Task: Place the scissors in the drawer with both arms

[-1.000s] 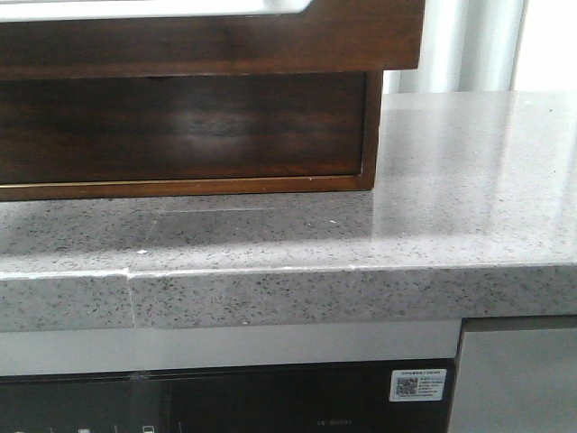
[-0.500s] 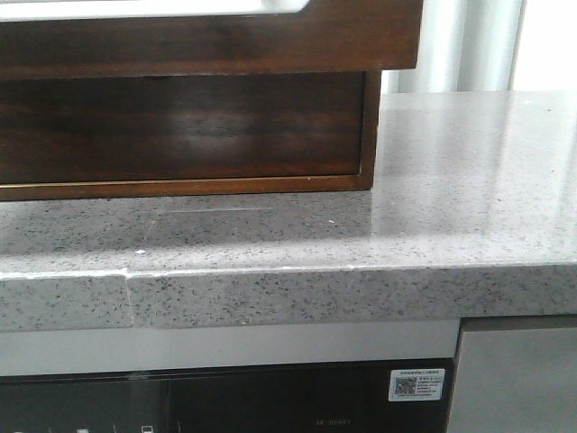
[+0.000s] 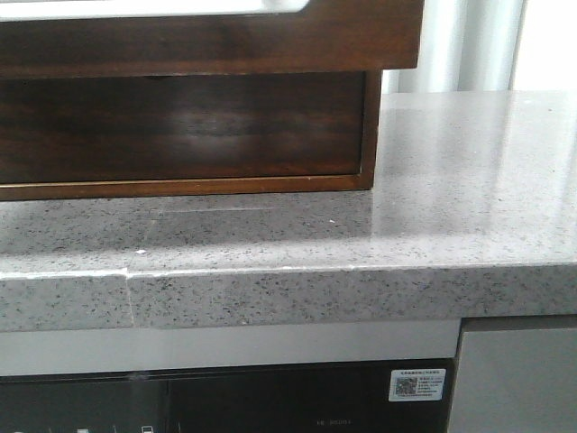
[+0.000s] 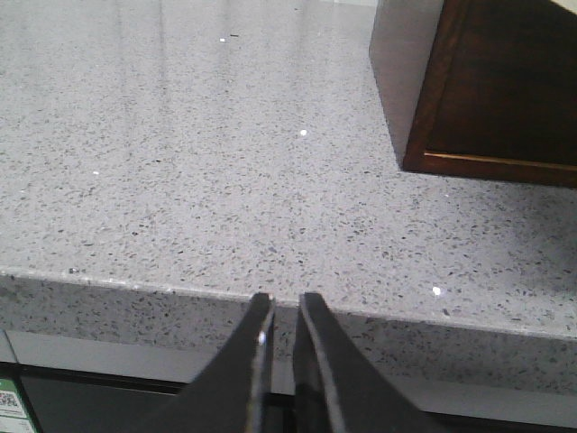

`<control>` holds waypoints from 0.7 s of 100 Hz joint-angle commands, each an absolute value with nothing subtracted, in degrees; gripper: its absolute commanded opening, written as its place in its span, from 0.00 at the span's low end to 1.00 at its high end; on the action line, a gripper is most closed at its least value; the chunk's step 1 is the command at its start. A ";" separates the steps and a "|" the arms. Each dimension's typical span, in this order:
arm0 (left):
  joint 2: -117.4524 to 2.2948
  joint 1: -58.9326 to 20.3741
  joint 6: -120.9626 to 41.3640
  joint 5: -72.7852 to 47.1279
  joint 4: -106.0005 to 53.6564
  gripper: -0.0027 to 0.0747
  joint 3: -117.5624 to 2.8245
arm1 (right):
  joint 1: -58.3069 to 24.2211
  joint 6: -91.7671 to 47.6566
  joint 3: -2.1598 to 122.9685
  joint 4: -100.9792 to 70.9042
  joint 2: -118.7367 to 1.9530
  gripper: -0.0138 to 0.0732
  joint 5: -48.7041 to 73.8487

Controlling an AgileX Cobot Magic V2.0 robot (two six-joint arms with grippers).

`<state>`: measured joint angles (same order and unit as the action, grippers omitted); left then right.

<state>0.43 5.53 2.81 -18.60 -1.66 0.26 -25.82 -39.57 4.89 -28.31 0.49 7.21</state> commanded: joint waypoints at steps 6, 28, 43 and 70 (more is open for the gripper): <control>2.23 5.62 3.43 -15.73 -1.53 0.04 1.18 | -25.54 -39.72 6.43 -28.67 1.61 0.04 2.83; 2.23 5.62 3.43 -15.73 -1.53 0.04 1.18 | -25.54 -39.72 6.43 -28.67 1.61 0.04 2.83; 2.23 5.62 3.43 -15.73 -1.53 0.04 1.18 | -25.54 -39.72 6.33 -25.52 1.49 0.04 2.18; 2.23 5.62 3.43 -15.73 -1.53 0.04 1.18 | -18.61 3.52 3.74 10.32 1.49 0.04 -1.41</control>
